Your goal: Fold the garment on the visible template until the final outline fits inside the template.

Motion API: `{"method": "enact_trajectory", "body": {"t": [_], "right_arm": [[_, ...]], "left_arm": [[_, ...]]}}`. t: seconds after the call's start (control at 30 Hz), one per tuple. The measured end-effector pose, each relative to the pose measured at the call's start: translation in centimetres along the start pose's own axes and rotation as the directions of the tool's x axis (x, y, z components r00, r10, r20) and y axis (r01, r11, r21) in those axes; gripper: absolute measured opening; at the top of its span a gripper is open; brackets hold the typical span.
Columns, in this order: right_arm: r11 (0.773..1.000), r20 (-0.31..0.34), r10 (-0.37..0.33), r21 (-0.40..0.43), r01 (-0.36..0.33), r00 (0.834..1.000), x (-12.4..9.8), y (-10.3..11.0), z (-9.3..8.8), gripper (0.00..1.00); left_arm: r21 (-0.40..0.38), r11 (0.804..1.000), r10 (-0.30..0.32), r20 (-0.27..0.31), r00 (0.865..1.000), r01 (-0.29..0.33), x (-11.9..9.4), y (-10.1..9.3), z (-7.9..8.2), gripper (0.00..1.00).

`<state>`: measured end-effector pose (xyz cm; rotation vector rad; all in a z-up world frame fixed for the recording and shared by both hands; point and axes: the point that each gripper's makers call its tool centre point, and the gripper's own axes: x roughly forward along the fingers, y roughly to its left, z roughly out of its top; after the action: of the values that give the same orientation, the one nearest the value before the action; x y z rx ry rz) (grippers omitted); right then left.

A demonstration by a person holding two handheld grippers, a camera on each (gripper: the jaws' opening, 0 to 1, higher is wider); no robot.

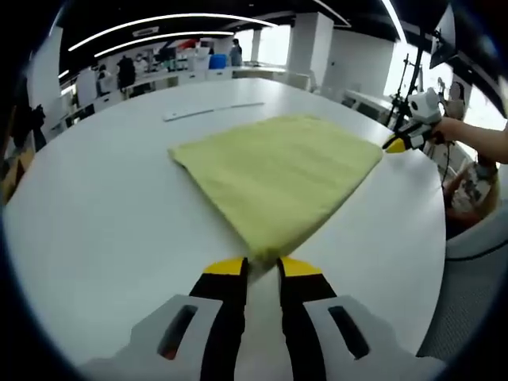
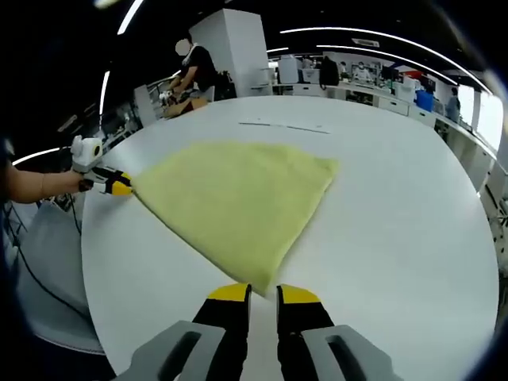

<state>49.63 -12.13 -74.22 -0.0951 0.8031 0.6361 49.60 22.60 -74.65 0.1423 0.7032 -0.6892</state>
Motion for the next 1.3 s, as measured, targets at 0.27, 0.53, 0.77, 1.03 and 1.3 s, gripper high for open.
{"method": "enact_trajectory", "body": {"t": [0.27,0.53,0.77,1.03,1.3], "right_arm": [[1.000,-0.008,0.022,-0.003,-0.022,1.000,1.0,0.0,0.0,0.03],[1.000,-0.005,0.025,-0.013,-0.025,1.000,1.1,0.0,0.0,0.00],[1.000,-0.003,0.018,0.001,-0.018,1.000,0.7,-0.1,-0.1,0.00],[1.000,-0.016,0.023,0.003,-0.023,1.000,0.0,0.2,-0.9,0.00],[1.000,-0.023,0.024,0.018,-0.023,0.999,-0.9,0.6,-1.9,0.00]], "left_arm": [[0.013,1.000,-0.015,-0.016,1.000,0.016,0.2,0.1,0.1,0.00],[0.027,0.999,-0.017,-0.022,1.000,0.017,0.2,0.3,0.1,0.00],[0.024,0.999,-0.021,-0.020,1.000,0.021,0.0,0.3,-0.1,0.00],[0.020,0.999,-0.033,-0.032,0.999,0.034,-0.2,-0.4,-0.6,0.00],[0.020,0.999,-0.041,-0.034,0.999,0.042,-0.6,-1.4,-1.2,0.00]]}}
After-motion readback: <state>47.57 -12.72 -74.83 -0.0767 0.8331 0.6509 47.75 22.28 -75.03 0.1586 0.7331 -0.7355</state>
